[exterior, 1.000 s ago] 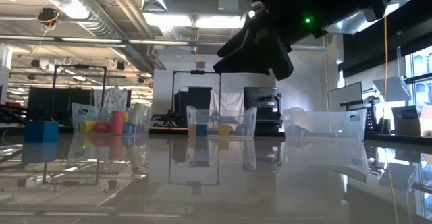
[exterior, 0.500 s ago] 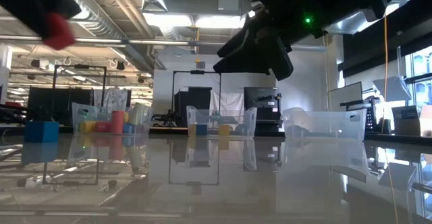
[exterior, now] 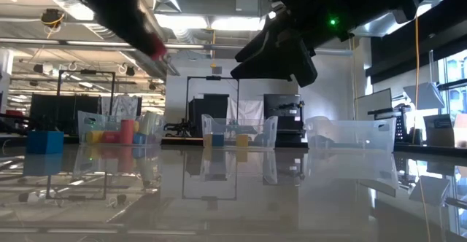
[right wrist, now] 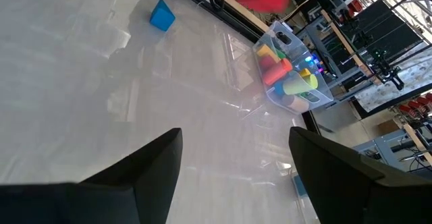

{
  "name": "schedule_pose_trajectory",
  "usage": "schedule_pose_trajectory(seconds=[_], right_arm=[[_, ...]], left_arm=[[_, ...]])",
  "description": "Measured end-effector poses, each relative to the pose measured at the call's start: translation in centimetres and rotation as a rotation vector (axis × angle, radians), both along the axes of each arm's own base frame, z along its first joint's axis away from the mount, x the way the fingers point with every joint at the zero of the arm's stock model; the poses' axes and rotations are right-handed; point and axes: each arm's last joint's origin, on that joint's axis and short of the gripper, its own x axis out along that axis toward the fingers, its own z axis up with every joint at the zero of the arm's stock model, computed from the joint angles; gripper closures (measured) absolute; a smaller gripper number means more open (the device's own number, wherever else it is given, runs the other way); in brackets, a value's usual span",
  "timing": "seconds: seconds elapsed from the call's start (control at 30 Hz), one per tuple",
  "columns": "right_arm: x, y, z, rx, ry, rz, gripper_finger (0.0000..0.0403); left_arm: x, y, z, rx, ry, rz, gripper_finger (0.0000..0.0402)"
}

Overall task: Sort blocks by size
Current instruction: Put the square red block into the middle transparent bin

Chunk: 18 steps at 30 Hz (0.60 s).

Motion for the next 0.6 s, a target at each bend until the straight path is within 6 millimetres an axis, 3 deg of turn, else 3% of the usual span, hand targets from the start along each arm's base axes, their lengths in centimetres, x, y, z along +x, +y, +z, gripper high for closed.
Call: schedule_pose_trajectory(seconds=[0.6], right_arm=[[0.1, -0.2, 0.0, -0.001, 0.000, -0.006, 0.0125]], left_arm=[[1.9, 8.3, -2.4, 0.021, -0.237, 0.258, 0.0261]])
